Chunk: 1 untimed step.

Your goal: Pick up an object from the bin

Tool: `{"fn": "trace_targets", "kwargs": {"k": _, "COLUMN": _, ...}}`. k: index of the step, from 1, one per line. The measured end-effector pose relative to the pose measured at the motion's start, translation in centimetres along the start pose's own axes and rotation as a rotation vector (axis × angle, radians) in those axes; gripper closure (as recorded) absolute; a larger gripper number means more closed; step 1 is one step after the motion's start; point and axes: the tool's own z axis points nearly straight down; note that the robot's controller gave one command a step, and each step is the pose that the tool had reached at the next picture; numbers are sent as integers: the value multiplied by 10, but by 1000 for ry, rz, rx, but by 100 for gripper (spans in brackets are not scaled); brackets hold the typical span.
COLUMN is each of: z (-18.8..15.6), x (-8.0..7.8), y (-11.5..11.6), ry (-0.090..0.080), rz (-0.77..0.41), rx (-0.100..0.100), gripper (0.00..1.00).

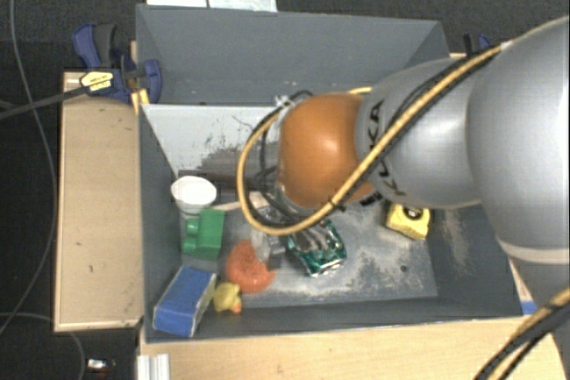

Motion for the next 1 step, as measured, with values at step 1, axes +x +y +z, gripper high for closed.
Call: {"fn": "trace_targets", "kwargs": {"k": 1, "z": 19, "x": 2, "y": 20, "ry": -4, "rz": -182, "rx": 2, "gripper": 100}}
